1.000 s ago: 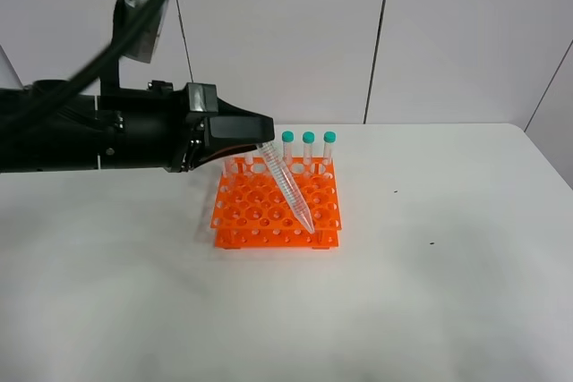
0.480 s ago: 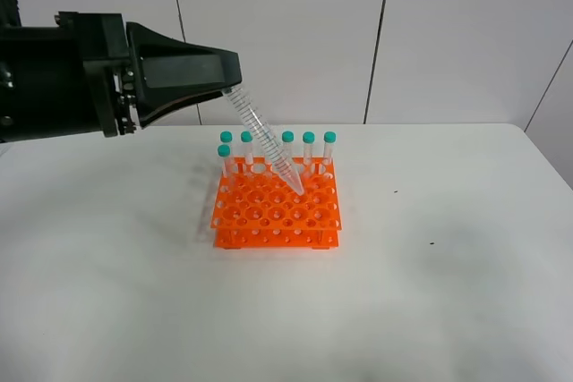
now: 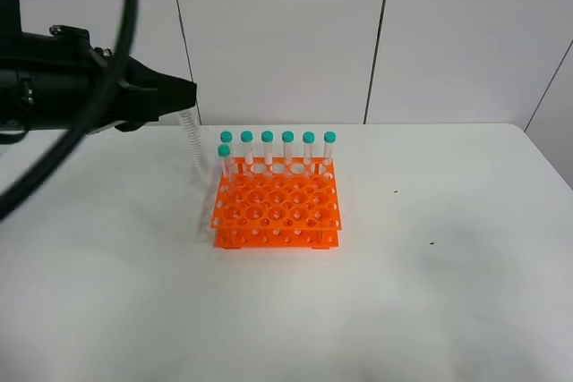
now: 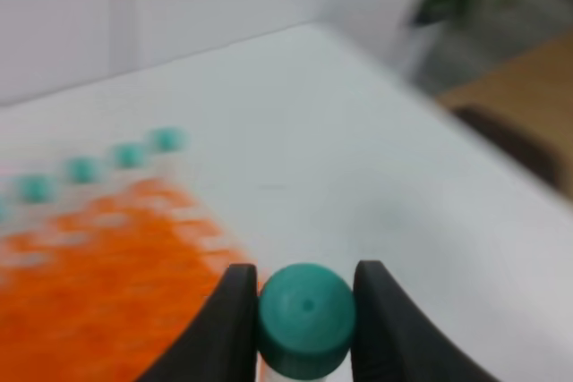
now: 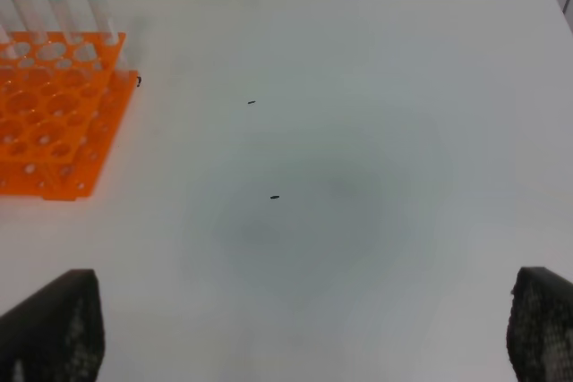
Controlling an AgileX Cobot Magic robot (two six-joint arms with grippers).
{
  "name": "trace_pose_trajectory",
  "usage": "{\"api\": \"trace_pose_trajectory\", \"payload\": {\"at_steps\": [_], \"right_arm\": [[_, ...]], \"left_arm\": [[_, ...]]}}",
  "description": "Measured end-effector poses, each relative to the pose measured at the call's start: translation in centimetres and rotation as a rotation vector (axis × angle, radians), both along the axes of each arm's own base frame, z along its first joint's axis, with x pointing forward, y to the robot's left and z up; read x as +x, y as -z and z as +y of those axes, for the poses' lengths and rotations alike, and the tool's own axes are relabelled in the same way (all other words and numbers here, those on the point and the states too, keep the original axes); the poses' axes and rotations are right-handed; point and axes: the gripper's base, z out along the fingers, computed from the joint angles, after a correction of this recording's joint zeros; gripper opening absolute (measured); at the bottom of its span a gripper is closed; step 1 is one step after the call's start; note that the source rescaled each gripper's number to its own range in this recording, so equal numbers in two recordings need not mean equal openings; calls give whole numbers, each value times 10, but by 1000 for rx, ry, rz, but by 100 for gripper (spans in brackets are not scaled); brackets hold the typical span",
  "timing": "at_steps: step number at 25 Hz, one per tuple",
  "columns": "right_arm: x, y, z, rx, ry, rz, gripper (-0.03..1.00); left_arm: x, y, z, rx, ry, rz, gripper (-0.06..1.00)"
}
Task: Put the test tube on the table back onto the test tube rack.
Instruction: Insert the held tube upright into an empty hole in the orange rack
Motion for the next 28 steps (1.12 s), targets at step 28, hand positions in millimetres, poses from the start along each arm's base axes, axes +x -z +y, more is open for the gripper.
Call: {"api": "trace_pose_trajectory", "payload": {"at_steps": [28], "right_arm": [[0,0,0,0,0,0,100]], "left_arm": [[133,97,-59,111,-203,-110,2]]}}
